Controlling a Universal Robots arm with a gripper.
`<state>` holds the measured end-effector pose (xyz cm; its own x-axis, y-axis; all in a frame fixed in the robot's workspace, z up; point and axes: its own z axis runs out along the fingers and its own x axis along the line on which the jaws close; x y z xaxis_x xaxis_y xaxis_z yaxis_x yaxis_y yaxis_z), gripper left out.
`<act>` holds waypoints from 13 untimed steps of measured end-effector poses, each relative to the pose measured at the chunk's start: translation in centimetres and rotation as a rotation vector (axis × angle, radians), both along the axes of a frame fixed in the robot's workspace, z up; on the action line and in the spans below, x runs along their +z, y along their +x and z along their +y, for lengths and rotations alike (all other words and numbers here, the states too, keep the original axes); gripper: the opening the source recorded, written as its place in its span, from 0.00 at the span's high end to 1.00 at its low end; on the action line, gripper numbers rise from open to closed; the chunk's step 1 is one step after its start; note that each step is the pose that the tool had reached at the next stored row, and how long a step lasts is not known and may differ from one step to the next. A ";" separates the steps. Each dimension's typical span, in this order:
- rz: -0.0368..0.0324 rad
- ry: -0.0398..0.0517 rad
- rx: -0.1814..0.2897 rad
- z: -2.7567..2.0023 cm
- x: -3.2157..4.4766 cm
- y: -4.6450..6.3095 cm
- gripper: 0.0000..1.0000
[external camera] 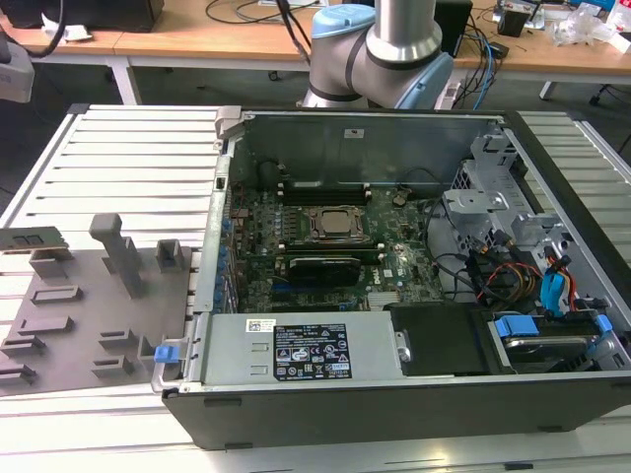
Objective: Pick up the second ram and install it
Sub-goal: 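Pick up the second ram and move it above second insertion slot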
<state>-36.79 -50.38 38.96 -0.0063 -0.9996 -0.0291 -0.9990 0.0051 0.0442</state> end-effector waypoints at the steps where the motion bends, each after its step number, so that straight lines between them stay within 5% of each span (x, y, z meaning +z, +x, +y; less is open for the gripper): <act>1: 0.0000 0.0000 0.000 0.01 0.13 0.0 0.86; 9: 0.0000 0.0002 0.000 0.61 2.20 0.0 0.86; 12: 0.0000 0.0020 0.000 1.37 2.61 0.1 0.86; 13: 0.0001 0.0024 0.000 2.00 2.64 0.1 0.86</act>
<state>-36.66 -48.38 41.60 -0.0064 -0.9995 -0.0314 -0.9990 0.0050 0.0444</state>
